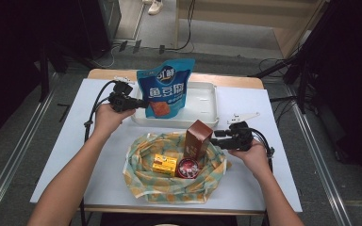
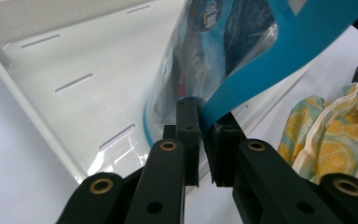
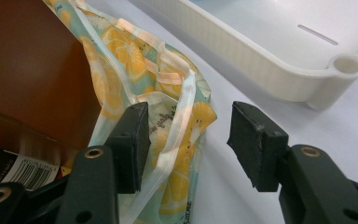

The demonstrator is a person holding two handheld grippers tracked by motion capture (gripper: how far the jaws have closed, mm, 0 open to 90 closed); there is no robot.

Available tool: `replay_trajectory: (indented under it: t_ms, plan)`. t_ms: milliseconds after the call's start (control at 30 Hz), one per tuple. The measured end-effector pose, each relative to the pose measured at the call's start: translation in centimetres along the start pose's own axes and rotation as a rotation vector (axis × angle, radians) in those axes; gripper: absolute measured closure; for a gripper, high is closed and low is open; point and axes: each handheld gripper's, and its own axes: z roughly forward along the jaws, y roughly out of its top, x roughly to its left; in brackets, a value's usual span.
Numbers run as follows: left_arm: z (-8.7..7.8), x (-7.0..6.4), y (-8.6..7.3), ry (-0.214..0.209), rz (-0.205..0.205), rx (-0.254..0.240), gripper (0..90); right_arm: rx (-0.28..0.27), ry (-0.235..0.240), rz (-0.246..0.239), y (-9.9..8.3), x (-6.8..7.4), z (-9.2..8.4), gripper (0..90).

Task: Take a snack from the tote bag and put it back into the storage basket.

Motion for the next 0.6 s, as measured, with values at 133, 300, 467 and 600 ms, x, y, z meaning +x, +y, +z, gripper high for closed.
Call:
replay_trajectory:
  t_ms: [133,300,467,600]
  plan:
    - [0.2,-0.1,0.2,0.013,-0.003,-0.001,87.6,-0.001,-0.002,0.003,0.0,0.0,-0.1,49.0]
    - [0.7,-0.2,0.6,0.017,-0.005,-0.001,89.0,-0.001,-0.002,0.004,0.0,0.0,-0.1,49.1]
    - [1.3,-0.3,1.1,0.017,-0.013,-0.002,89.3,-0.003,-0.001,0.004,0.0,0.0,-0.1,49.2]
    - [1.9,-0.1,1.7,0.010,-0.029,-0.008,89.4,-0.006,0.000,0.006,0.0,0.1,-0.1,49.1]
